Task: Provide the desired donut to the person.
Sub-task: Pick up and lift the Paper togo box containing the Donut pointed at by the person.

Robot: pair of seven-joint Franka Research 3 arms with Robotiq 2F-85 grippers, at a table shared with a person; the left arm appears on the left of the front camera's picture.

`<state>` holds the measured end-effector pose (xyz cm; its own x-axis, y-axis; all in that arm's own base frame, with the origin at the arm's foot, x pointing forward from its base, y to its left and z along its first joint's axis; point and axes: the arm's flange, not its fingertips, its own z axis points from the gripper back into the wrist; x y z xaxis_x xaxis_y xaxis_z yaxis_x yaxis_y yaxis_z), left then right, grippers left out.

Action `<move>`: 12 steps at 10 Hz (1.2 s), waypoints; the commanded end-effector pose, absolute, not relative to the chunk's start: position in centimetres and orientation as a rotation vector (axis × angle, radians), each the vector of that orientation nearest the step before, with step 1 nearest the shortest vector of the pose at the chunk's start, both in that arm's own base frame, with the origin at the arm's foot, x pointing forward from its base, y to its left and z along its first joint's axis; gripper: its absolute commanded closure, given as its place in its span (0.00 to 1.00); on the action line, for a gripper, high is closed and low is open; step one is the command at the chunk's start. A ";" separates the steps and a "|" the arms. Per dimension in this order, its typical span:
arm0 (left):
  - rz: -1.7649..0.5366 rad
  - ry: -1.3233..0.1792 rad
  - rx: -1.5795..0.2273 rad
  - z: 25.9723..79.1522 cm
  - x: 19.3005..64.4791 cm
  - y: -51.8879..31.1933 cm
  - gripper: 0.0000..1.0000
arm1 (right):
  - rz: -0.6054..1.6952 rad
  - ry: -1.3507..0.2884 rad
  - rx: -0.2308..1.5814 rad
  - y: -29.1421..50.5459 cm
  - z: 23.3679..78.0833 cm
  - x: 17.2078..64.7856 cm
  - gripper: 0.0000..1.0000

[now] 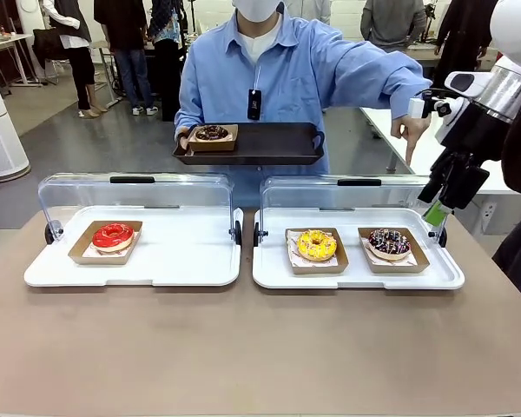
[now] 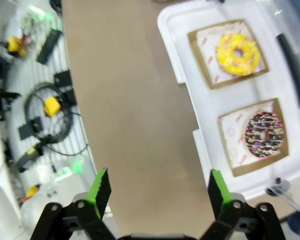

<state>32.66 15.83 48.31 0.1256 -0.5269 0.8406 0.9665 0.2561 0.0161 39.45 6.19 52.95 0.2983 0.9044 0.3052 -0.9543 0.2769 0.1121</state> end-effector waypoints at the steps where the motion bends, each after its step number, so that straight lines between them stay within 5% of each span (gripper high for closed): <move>1: -1.183 -0.862 -0.639 48.4 32.7 15.9 0.00 | 1.325 -0.154 0.095 8.3 52.5 38.6 0.00; 9: -1.183 -0.862 -0.639 48.4 32.7 15.9 0.00 | 1.530 -0.103 -0.149 13.1 40.0 41.6 0.00; 12: -1.183 -0.862 -0.639 48.4 32.7 15.9 0.00 | 1.538 -0.105 -0.115 12.4 37.8 41.8 0.00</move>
